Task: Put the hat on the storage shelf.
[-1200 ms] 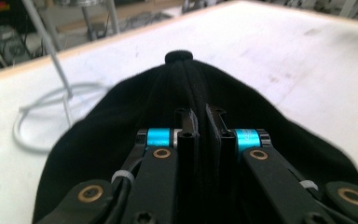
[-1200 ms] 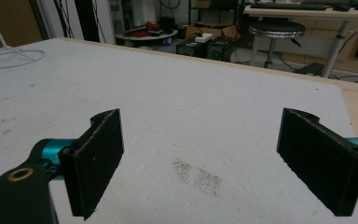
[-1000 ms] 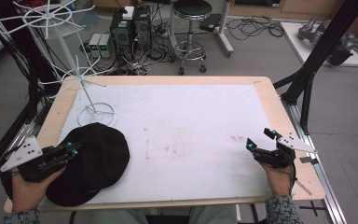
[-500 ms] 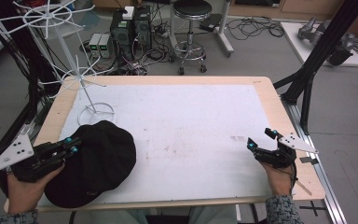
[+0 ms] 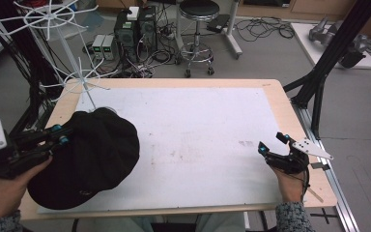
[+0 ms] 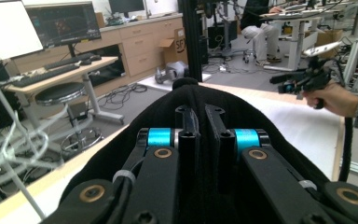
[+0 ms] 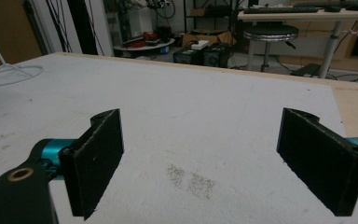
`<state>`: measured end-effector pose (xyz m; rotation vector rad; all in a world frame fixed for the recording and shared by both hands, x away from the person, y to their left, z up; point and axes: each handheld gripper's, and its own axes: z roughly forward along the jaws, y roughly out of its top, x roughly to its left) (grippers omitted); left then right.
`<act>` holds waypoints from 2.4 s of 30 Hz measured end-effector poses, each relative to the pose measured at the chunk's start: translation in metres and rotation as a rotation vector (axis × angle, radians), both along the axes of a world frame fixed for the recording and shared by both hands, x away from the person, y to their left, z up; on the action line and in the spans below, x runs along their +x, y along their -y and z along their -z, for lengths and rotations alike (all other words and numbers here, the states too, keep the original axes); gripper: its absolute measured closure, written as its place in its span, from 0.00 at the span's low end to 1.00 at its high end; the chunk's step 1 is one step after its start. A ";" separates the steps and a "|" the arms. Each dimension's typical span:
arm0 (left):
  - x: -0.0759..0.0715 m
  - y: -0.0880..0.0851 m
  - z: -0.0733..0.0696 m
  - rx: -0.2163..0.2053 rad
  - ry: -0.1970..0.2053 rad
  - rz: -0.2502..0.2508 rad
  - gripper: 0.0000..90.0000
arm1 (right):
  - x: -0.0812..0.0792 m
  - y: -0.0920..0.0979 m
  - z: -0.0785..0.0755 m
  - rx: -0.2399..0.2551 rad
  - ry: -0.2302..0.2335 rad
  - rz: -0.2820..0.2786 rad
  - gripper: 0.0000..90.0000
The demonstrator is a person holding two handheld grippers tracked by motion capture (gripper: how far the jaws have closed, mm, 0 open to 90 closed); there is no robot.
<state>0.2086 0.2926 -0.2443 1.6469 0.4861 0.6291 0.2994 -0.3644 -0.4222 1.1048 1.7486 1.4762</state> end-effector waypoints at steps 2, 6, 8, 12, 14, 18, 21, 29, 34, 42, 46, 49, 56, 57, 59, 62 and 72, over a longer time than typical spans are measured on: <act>-0.001 0.000 -0.011 -0.007 0.007 0.013 0.94 | 0.000 0.000 0.000 0.004 -0.005 0.004 0.15; -0.004 0.000 -0.033 -0.022 0.037 0.019 0.94 | 0.000 0.000 0.000 0.005 -0.005 0.002 0.15; -0.005 0.000 -0.044 -0.018 0.052 0.027 0.94 | 0.000 0.000 0.001 0.007 -0.008 0.001 0.15; -0.005 0.002 -0.068 0.017 0.073 0.036 0.94 | 0.000 0.000 0.000 0.012 -0.008 0.001 0.15; -0.005 0.003 -0.077 0.031 0.078 0.038 0.94 | 0.001 0.000 0.001 0.014 -0.010 0.000 0.15; -0.003 0.003 -0.096 0.044 0.102 0.028 0.94 | 0.001 0.001 0.001 0.013 -0.005 0.001 0.15; -0.001 0.003 -0.109 0.040 0.116 0.033 0.94 | 0.001 0.001 0.001 0.013 -0.016 0.001 0.15; 0.003 0.006 -0.140 0.023 0.142 0.051 0.94 | 0.002 0.001 0.002 0.022 -0.027 0.000 0.15; 0.006 0.012 -0.166 0.002 0.176 0.073 0.94 | 0.004 0.001 0.003 0.016 -0.035 -0.003 0.16; 0.016 0.016 -0.207 -0.017 0.232 0.074 0.94 | 0.005 0.000 0.004 0.017 -0.041 -0.006 0.16; 0.030 0.012 -0.218 -0.062 0.237 0.061 0.94 | 0.005 0.001 0.004 0.017 -0.046 -0.004 0.16; 0.038 0.010 -0.222 -0.087 0.250 0.046 0.94 | 0.005 0.000 0.004 0.013 -0.051 -0.009 0.16; 0.061 0.003 -0.223 -0.082 0.280 -0.046 0.94 | 0.006 -0.001 0.005 0.013 -0.059 -0.015 0.16; 0.064 0.001 -0.222 -0.075 0.277 -0.060 0.94 | 0.007 -0.001 0.006 0.009 -0.057 -0.020 0.16; 0.068 0.000 -0.216 -0.066 0.275 -0.086 0.94 | 0.007 -0.002 0.006 0.010 -0.058 -0.021 0.16; 0.077 -0.003 -0.205 -0.061 0.249 -0.112 0.94 | 0.007 -0.002 0.006 0.013 -0.058 -0.023 0.16; 0.090 -0.011 -0.165 -0.022 0.143 -0.158 0.93 | 0.007 -0.004 0.006 0.010 -0.067 -0.030 0.16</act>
